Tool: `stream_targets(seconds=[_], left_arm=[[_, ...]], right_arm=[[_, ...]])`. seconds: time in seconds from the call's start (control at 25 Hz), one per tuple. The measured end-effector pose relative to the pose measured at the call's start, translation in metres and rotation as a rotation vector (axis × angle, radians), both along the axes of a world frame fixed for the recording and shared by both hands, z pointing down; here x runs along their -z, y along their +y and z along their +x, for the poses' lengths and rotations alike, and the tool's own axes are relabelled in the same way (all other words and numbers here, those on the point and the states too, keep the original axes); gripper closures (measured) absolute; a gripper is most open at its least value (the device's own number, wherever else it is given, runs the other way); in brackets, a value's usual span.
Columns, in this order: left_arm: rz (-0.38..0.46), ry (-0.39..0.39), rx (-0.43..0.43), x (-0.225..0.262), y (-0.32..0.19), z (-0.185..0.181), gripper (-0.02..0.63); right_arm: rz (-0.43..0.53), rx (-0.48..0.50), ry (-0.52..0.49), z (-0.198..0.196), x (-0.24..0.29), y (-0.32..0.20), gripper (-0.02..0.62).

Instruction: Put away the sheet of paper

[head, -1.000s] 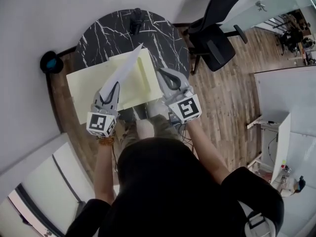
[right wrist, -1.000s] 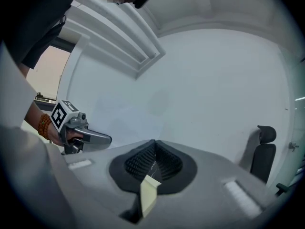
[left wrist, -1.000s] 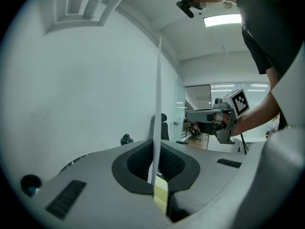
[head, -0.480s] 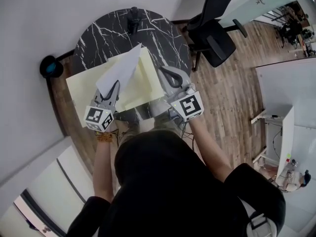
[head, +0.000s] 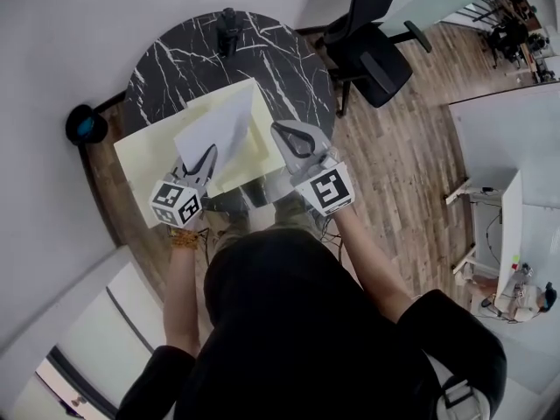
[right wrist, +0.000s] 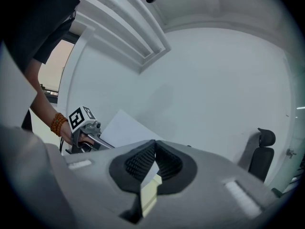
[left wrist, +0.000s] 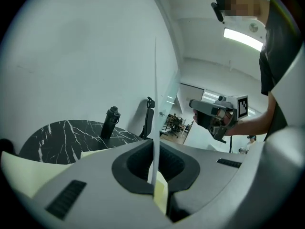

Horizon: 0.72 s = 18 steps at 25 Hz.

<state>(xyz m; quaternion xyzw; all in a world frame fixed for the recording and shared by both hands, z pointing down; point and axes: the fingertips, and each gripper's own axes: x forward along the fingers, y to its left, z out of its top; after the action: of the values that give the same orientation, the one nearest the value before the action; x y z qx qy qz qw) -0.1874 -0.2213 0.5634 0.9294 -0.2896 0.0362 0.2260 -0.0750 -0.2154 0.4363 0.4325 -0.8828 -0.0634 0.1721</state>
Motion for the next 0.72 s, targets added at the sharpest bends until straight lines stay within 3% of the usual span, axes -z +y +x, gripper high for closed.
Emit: stream_targets(seconds=[0.2,0.4,0.52,0.72], left_arm=[[-0.066,0.034,-0.013,-0.014,-0.008,0.005,0.604],[-0.143,0.012,-0.032,-0.044,-0.014,0.012,0.604],[-0.146,-0.027,-0.028,-0.059,-0.016,0.015,0.604],[-0.091,-0.163,-0.007,-0.089,-0.021,0.016,0.603]], right_arm=[[-0.014,-0.009,-0.010,0.001,-0.001,0.001,0.597],[-0.021,-0.031,-0.008,0.010,0.001,0.003,0.597],[-0.023,-0.060,-0.012,0.019,-0.002,0.005,0.597],[-0.034,-0.092,-0.009,0.032,-0.010,0.006,0.597]])
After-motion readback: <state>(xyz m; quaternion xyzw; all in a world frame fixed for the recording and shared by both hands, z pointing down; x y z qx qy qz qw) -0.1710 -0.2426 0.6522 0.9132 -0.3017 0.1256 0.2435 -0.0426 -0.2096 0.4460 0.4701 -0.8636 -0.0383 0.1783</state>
